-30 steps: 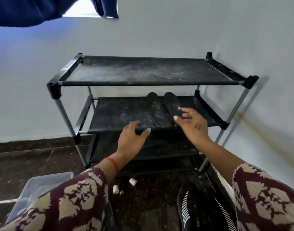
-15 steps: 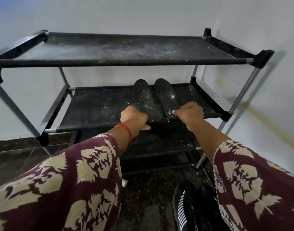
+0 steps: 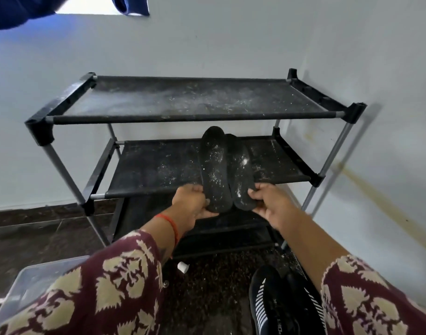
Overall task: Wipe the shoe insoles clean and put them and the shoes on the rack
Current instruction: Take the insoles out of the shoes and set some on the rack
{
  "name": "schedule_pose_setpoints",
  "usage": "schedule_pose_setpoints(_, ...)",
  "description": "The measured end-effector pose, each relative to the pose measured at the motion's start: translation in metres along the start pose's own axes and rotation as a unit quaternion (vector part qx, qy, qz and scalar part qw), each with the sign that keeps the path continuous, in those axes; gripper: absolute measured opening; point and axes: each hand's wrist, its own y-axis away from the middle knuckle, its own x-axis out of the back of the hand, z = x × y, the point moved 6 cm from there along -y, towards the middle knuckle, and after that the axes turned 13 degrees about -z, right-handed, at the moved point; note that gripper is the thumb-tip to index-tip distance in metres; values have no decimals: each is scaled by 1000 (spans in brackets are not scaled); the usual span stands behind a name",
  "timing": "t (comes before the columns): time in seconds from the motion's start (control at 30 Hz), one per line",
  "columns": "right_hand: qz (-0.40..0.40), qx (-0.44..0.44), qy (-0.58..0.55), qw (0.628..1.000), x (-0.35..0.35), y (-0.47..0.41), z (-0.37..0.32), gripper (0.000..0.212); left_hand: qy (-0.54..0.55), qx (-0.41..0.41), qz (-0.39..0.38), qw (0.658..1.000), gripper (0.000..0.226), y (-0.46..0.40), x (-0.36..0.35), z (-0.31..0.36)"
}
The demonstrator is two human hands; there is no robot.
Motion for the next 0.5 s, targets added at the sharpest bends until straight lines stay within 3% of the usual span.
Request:
schedule_pose_setpoints(0.23, -61, -13, -41, 997, -4, 75, 63, 25, 20, 18, 0, 1000, 31, 61, 21, -66)
schedule_pose_setpoints(0.5, -72, -137, -11, 988, 8, 121, 193, 30, 39, 92, 19, 995, 31, 99, 53, -201)
